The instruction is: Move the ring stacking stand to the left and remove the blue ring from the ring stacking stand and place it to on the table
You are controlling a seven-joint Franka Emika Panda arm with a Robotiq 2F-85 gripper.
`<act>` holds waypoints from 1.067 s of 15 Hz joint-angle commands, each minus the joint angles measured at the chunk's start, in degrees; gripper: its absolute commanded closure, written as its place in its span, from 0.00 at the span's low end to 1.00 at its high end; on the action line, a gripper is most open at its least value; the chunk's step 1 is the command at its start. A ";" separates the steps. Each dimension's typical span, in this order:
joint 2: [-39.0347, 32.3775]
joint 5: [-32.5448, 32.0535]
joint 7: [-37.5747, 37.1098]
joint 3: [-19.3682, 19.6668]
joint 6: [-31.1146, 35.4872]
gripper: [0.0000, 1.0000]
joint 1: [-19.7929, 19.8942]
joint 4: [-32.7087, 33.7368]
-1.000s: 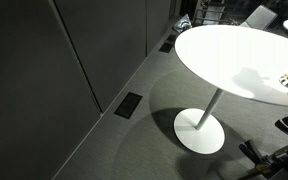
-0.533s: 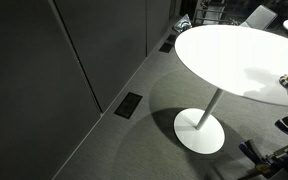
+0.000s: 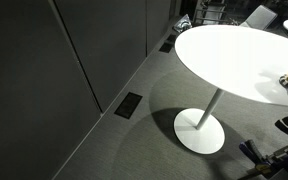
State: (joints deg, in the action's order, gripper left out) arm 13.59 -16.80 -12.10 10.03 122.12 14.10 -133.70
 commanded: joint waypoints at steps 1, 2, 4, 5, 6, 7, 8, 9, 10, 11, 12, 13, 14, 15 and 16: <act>-3.85 1.70 1.60 2.04 2.22 0.00 0.91 2.78; -4.58 2.13 1.69 2.51 2.98 0.00 0.99 2.90; -5.85 3.79 2.54 3.59 4.79 0.00 1.11 2.86; -6.38 4.96 3.29 4.09 5.67 0.00 1.13 2.78; -6.90 6.00 4.06 4.52 6.44 0.00 1.19 2.70; -7.35 6.88 4.65 4.87 7.29 0.00 1.26 2.58; -7.77 7.93 5.48 5.17 7.84 0.00 1.28 2.55; -8.09 8.92 6.07 5.41 8.07 0.00 1.29 2.58; -7.89 9.56 6.53 5.44 7.91 0.00 1.19 2.62; -7.31 7.64 4.27 4.91 7.83 0.00 1.21 1.31; -7.46 7.85 4.47 4.97 7.87 0.00 1.21 1.31; -7.53 7.85 4.47 4.95 7.87 0.00 1.20 1.25; -7.54 7.85 4.47 4.93 7.87 0.00 1.20 1.21; -7.54 7.85 4.47 4.91 7.87 0.00 1.19 1.19; -7.54 7.85 4.47 4.89 7.87 0.00 1.19 1.19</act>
State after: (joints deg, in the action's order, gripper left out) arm 6.08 -9.01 -7.70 15.22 130.08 14.98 -132.59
